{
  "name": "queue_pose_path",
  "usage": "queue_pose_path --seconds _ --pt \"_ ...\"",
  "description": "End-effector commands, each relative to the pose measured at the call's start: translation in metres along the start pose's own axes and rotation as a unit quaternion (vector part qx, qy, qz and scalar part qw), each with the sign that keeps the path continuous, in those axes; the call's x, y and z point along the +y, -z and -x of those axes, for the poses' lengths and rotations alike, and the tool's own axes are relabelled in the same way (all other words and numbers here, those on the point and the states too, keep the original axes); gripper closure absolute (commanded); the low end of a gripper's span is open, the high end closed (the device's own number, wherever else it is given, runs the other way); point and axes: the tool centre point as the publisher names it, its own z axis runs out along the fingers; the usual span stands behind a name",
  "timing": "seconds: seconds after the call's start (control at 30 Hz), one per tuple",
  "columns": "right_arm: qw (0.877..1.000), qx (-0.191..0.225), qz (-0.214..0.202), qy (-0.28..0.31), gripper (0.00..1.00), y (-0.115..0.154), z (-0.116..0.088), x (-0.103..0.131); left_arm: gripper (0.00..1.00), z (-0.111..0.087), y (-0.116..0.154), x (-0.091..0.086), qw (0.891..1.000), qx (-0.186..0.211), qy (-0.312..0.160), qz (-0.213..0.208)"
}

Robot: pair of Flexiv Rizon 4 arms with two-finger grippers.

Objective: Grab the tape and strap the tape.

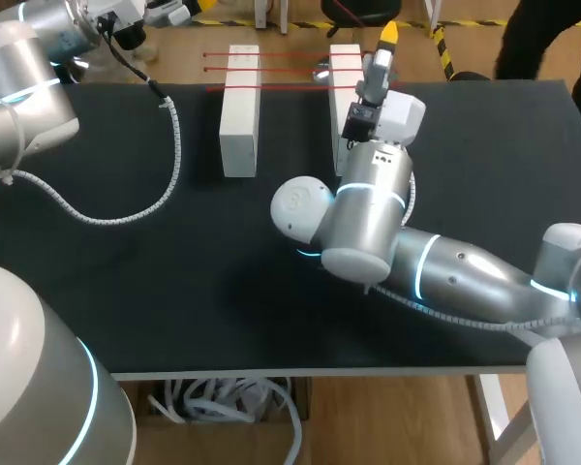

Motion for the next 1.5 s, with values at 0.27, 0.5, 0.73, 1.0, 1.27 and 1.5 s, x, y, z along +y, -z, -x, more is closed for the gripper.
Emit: queue_pose_path --seconds 0.27,0.5,0.73,1.0,1.27,1.5 --pt "1.000 0.005 0.008 0.011 0.53 -0.010 0.006 0.005 1.00 -0.001 0.000 0.000 1.000 -0.001 0.000 0.000" --pt "1.000 0.017 0.015 0.012 0.50 -0.019 0.002 0.009 1.00 -0.001 0.000 0.000 1.000 -0.001 0.000 0.000" --pt "0.999 0.024 0.020 0.019 0.50 -0.029 0.003 0.013 1.00 -0.001 0.000 0.000 1.000 -0.001 0.000 0.000" --pt "0.999 0.043 0.017 0.013 0.45 -0.036 -0.011 0.010 1.00 -0.001 0.000 0.000 1.000 -0.001 0.000 0.000" --pt "0.999 0.042 0.019 0.015 0.43 -0.037 -0.009 0.011 1.00 -0.001 0.000 0.000 1.000 -0.001 0.000 0.000" --pt "0.998 0.048 0.024 0.017 1.00 -0.040 -0.013 0.013 1.00 -0.001 0.000 0.000 1.000 -0.001 0.000 0.000"
